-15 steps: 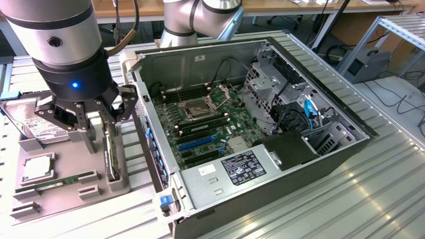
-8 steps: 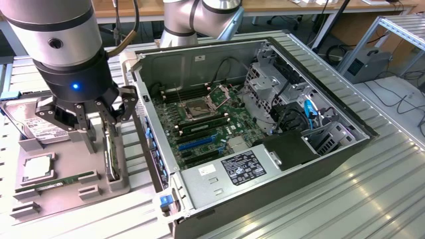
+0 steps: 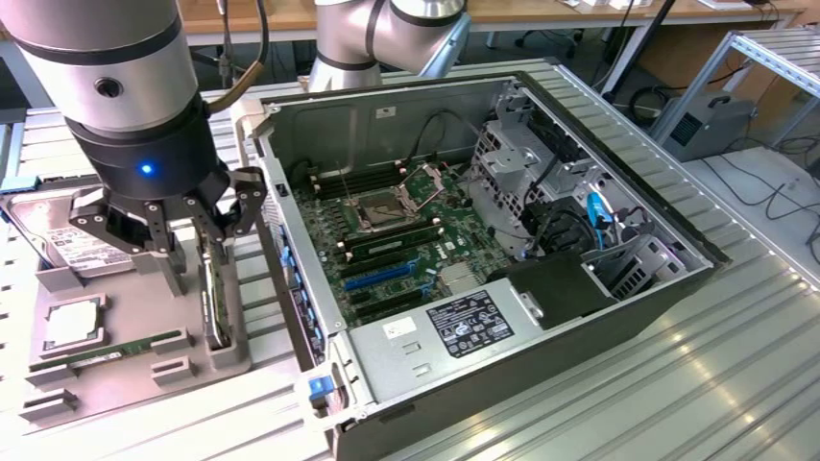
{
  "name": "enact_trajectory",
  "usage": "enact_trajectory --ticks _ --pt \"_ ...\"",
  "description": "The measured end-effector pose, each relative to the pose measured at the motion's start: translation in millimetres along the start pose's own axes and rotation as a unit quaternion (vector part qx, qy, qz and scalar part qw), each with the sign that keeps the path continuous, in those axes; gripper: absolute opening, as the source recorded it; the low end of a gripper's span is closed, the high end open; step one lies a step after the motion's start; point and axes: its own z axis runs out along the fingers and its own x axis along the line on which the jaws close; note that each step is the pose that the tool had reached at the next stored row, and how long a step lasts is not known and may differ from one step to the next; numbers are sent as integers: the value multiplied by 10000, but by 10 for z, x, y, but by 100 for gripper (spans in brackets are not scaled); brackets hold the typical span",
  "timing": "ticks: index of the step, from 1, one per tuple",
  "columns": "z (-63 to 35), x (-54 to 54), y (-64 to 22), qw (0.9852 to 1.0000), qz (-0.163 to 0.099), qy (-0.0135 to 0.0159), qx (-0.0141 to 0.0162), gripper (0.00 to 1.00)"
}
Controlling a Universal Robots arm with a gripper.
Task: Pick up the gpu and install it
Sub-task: 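Pick up the gpu and move the gpu toward the slot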
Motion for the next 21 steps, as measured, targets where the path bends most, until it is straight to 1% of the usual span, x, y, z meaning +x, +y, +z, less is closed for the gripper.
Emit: enact_trajectory --ticks 1,3,21 --pt "1 0 0 10000 0 0 0 42" --pt "101 3 -4 10000 0 0 0 42" --pt "155 4 -6 10000 0 0 0 42"
